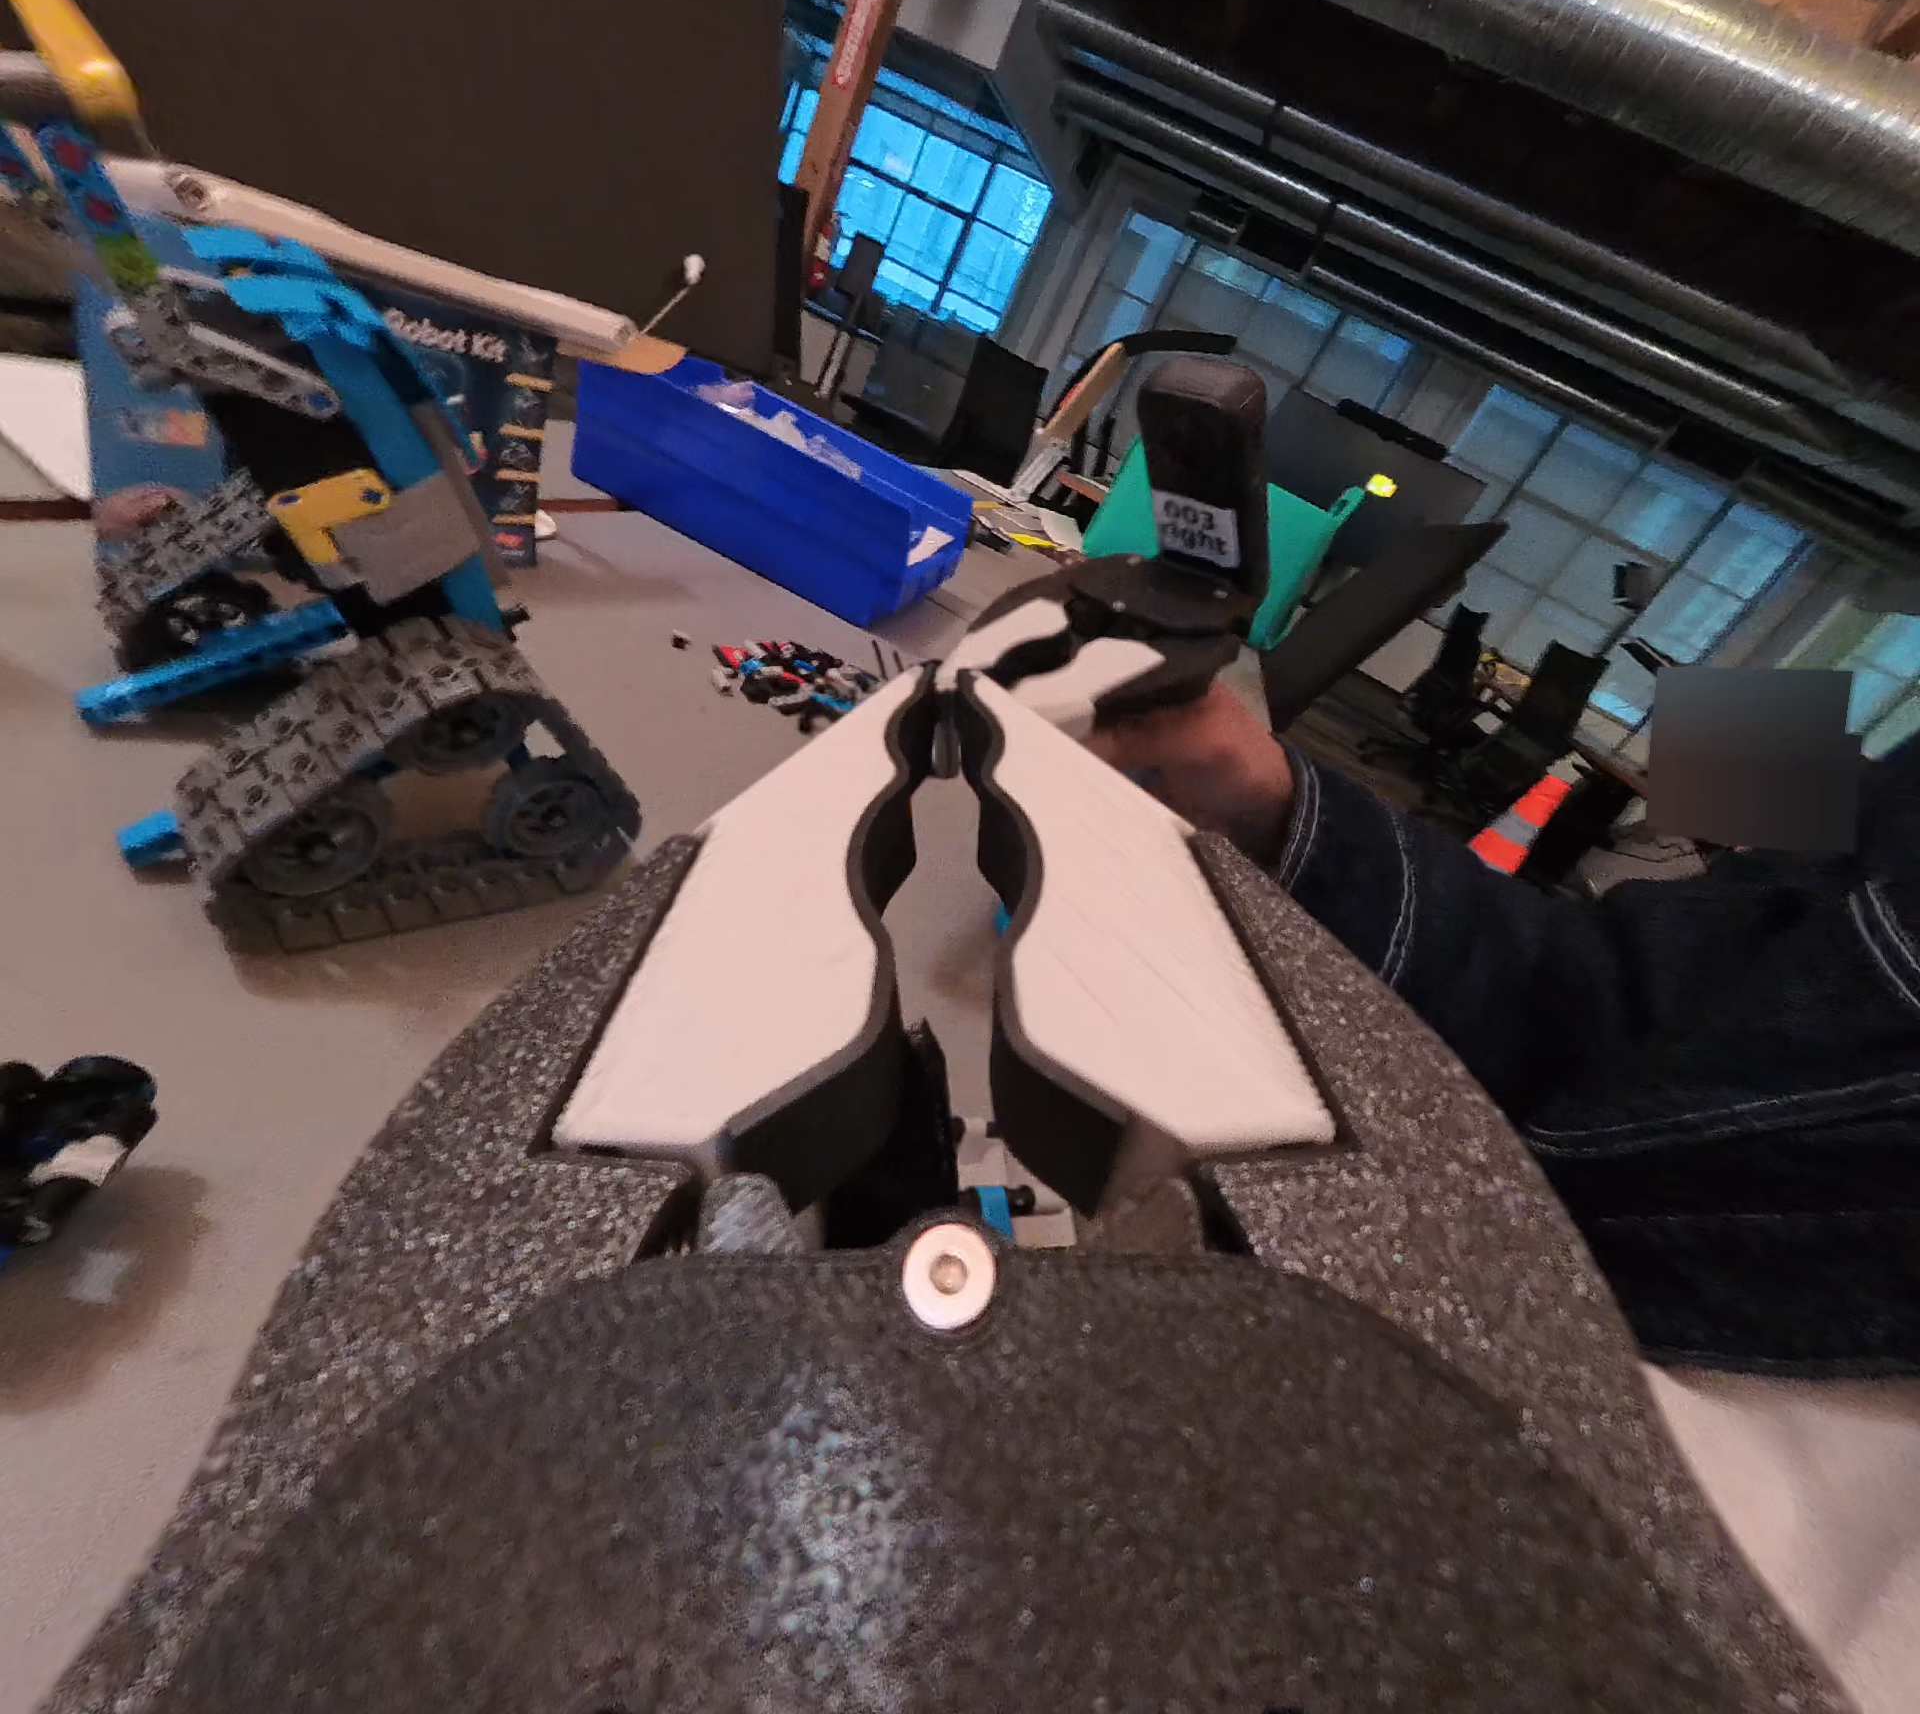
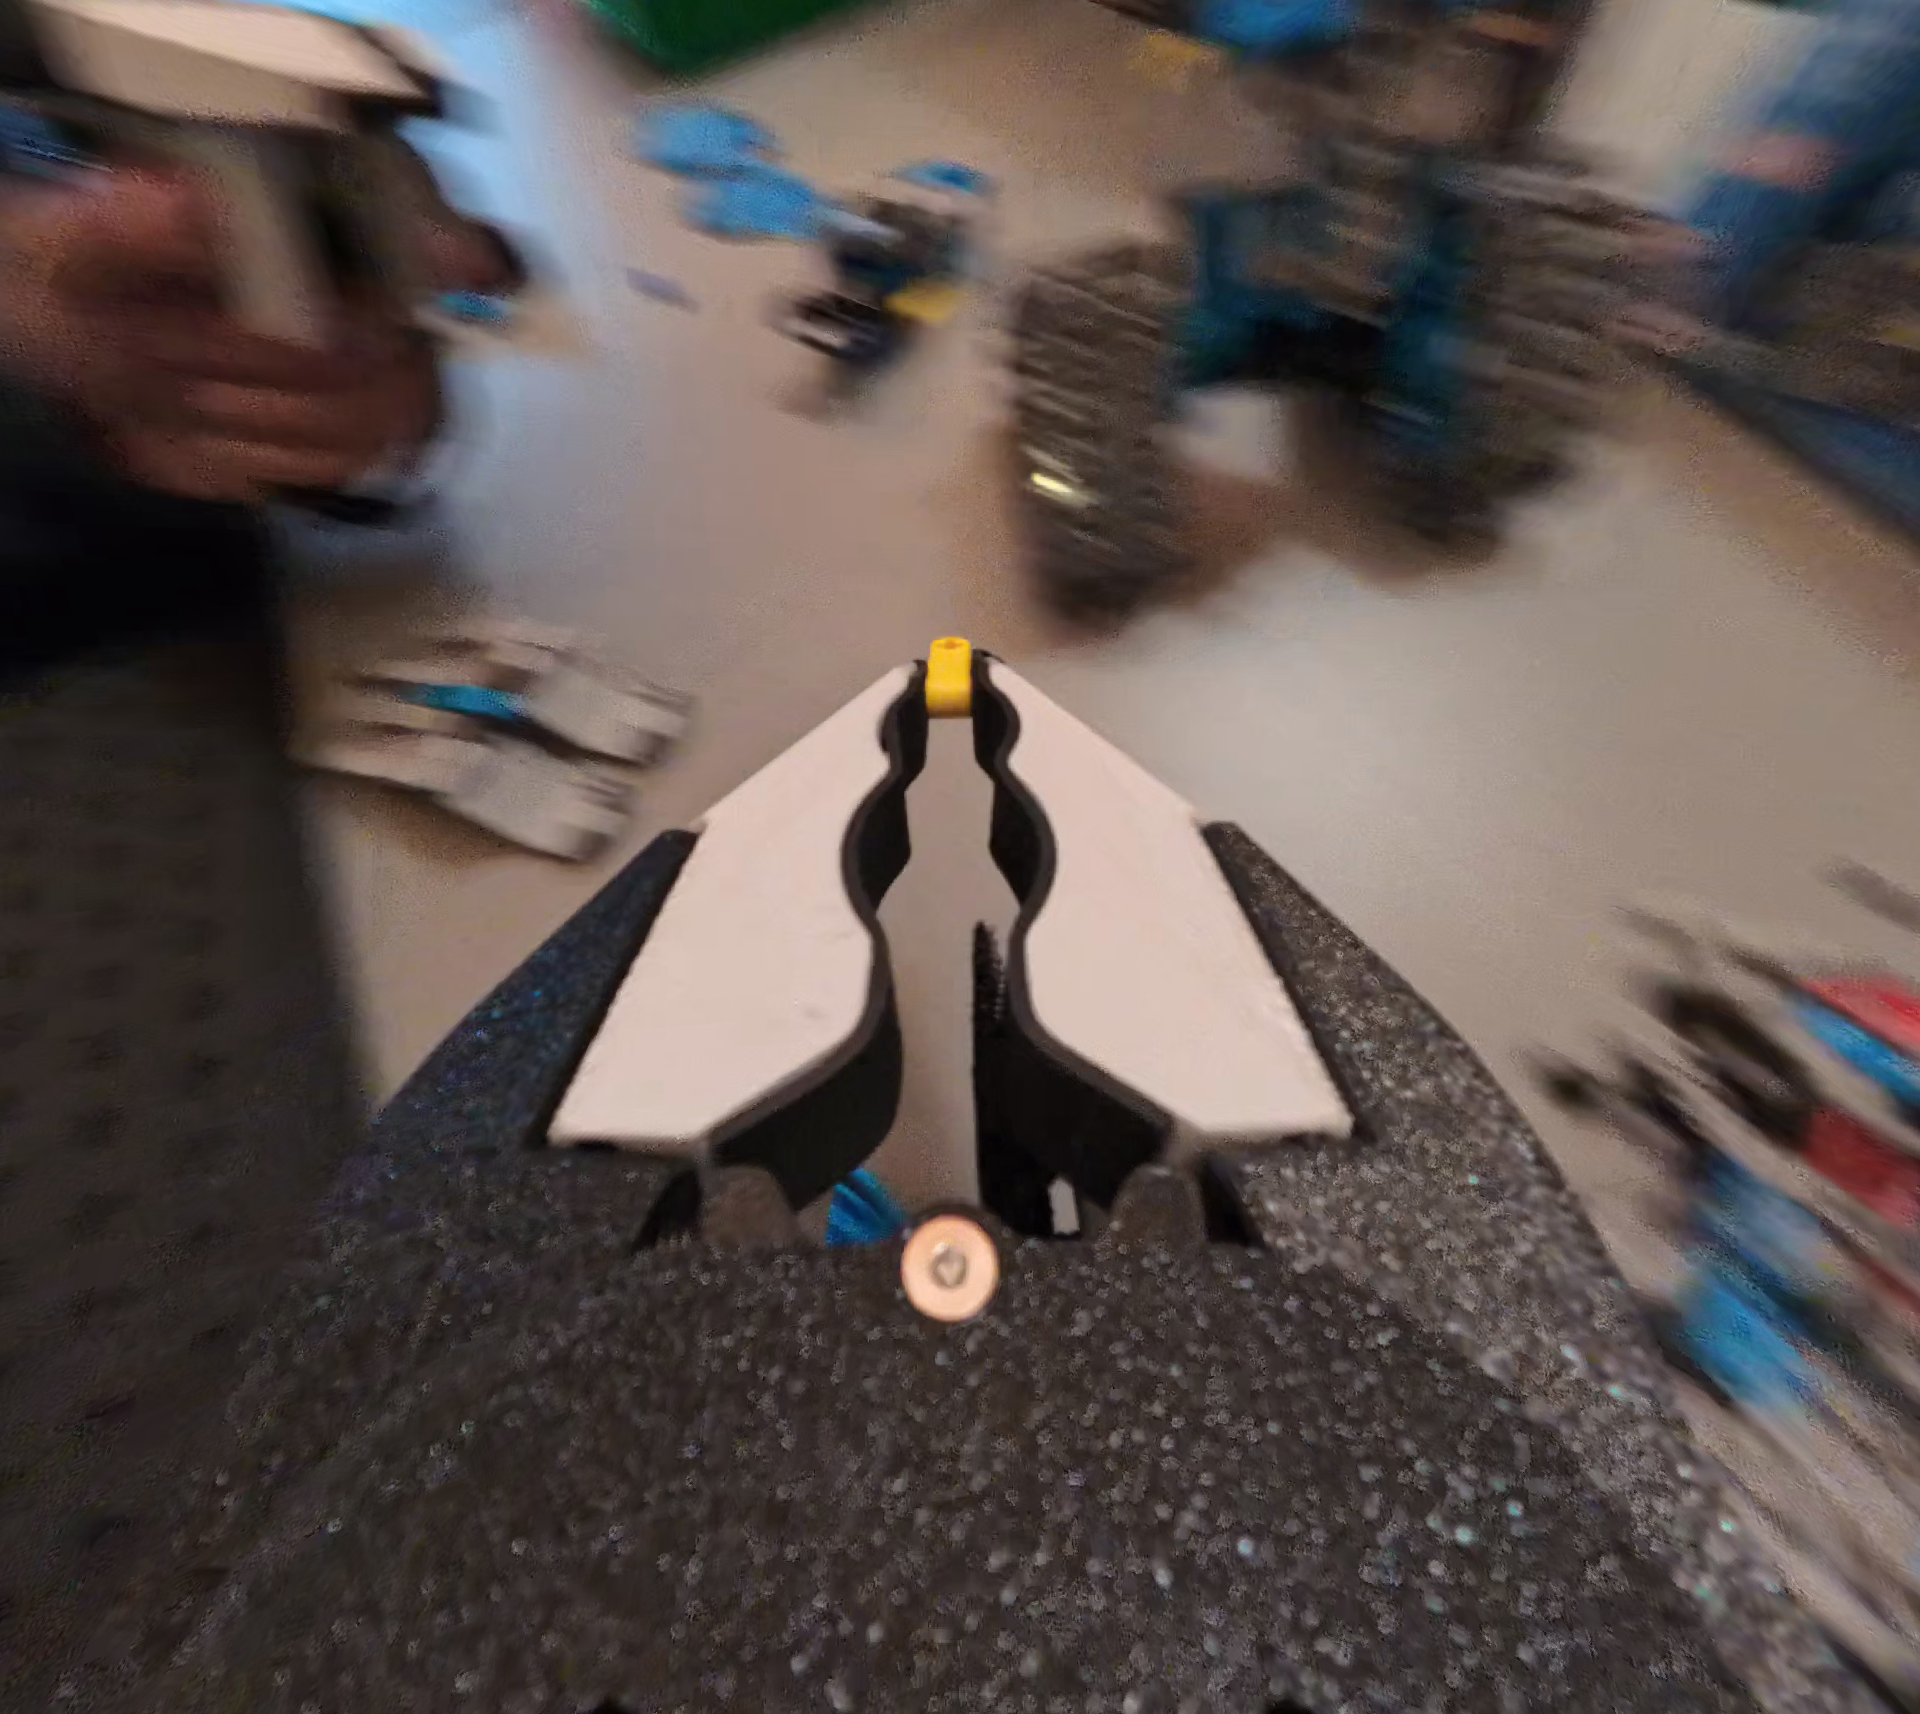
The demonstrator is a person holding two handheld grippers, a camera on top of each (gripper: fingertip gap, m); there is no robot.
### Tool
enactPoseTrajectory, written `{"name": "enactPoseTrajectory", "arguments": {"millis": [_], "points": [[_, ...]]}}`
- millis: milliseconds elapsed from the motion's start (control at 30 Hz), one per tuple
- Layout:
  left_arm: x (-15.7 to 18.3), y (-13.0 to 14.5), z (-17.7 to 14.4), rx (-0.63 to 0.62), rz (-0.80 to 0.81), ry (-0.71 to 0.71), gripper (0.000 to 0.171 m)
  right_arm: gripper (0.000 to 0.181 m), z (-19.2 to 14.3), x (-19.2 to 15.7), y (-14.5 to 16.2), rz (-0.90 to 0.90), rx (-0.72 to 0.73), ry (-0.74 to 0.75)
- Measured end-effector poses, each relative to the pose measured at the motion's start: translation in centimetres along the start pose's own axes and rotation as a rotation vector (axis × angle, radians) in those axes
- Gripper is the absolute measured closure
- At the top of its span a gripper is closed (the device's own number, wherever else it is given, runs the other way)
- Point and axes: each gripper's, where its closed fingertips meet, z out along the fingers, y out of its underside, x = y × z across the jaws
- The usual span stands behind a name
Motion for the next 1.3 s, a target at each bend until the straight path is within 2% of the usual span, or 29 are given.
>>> {"name": "enactPoseTrajectory", "arguments": {"millis": [67, 133, 200, 233, 333, 400, 467, 500, 600, 667, 733, 767, 833, 900, 1033, 1100, 1200, 1300], "points": [[-0.7, 0.6, 0.1, -0.030, -0.022, -0.022, 0.169, 0.175, -4.4, 8.3, 3.3, -0.016, -0.131, 0.341], [-0.5, 1.1, 0.4, -0.050, -0.067, 0.009, 0.169, 0.175, -9.0, 13.6, 7.2, 0.018, -0.270, 0.534], [0.0, 2.0, 1.0, -0.090, -0.118, 0.047, 0.169, 0.174, -10.9, 14.9, 8.1, 0.067, -0.239, 0.550], [0.0, 2.4, 1.2, -0.108, -0.134, 0.052, 0.169, 0.168, -11.3, 15.2, 8.4, 0.071, -0.232, 0.551], [0.8, 3.0, 1.5, -0.135, -0.201, 0.120, 0.169, 0.156, -12.2, 16.4, 9.8, 0.009, -0.331, 0.617], [1.0, 2.9, 1.4, -0.126, -0.257, 0.156, 0.169, 0.155, -12.1, 16.2, 9.2, -0.019, -0.314, 0.627], [0.8, 2.8, 1.3, -0.118, -0.312, 0.175, 0.169, 0.151, -10.8, 14.5, 7.5, -0.041, -0.259, 0.562], [0.8, 2.8, 1.2, -0.117, -0.344, 0.190, 0.170, 0.148, -9.6, 12.6, 6.0, -0.082, -0.214, 0.484], [1.1, 2.7, 1.1, -0.104, -0.443, 0.252, 0.169, 0.140, -4.2, 2.7, 0.5, -0.229, -0.018, 0.143], [1.3, 2.4, 1.0, -0.090, -0.484, 0.281, 0.170, 0.133, -1.1, -4.8, -2.9, -0.242, 0.141, -0.081], [1.4, 2.2, 0.8, -0.082, -0.504, 0.298, 0.169, 0.120, 1.0, -9.5, -5.3, -0.290, 0.271, -0.158], [1.6, 2.3, 0.8, -0.086, -0.515, 0.314, 0.170, 0.115, 1.8, -10.2, -5.8, -0.368, 0.295, -0.111], [2.2, 2.5, 0.7, -0.106, -0.550, 0.359, 0.170, 0.127, 2.4, -10.3, -6.2, -0.520, 0.305, 0.022], [3.0, 2.7, 0.6, -0.127, -0.608, 0.421, 0.169, 0.137, 2.3, -10.7, -5.5, -0.618, 0.281, 0.051], [3.6, 4.0, 1.0, -0.195, -0.605, 0.429, 0.169, 0.141, 2.0, -11.5, -5.5, -0.636, 0.296, 0.048], [3.5, 3.7, 1.0, -0.176, -0.599, 0.421, 0.169, 0.146, 2.0, -11.5, -5.7, -0.647, 0.296, 0.065], [2.5, 3.2, 0.8, -0.139, -0.631, 0.398, 0.170, 0.165, 2.0, -10.7, -5.9, -0.654, 0.313, 0.130], [2.4, 3.3, 0.9, -0.138, -0.632, 0.389, 0.169, 0.166, 2.0, -10.6, -5.8, -0.628, 0.304, 0.109]]}}
